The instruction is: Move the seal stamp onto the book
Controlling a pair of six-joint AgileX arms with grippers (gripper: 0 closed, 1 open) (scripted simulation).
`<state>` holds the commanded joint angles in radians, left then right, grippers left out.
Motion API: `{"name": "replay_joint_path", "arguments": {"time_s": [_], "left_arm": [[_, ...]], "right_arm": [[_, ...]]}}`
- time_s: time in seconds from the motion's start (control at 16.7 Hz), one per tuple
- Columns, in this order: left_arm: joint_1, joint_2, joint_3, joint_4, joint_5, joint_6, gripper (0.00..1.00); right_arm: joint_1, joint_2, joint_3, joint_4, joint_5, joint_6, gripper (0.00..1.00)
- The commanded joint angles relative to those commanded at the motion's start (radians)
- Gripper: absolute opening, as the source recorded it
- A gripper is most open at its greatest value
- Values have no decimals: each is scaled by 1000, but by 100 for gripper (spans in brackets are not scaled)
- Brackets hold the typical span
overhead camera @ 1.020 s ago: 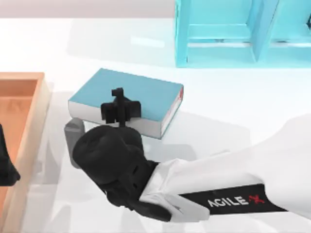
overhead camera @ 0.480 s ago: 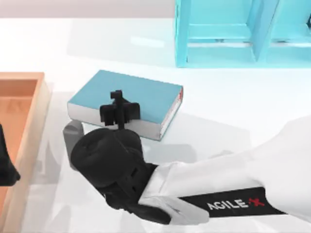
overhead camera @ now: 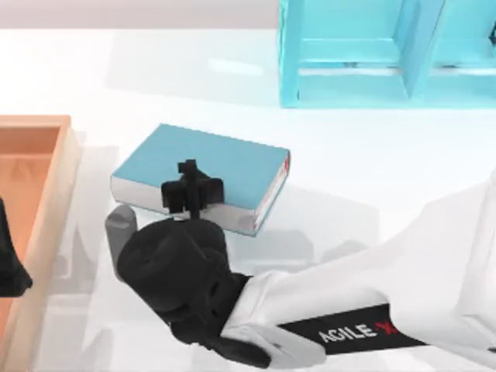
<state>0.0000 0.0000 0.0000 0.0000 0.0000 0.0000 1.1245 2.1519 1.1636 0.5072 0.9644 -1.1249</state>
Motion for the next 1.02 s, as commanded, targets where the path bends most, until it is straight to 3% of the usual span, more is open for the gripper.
{"name": "replay_joint_path", "arguments": {"time_s": [0.3,1.02], "left_arm": [[0,0,0,0,0,0,100],[0,0,0,0,0,0,100]], "right_arm": [[-1,18,-8,24,-1,1,0],[-1,18,-8,24,-1,1,90]]}}
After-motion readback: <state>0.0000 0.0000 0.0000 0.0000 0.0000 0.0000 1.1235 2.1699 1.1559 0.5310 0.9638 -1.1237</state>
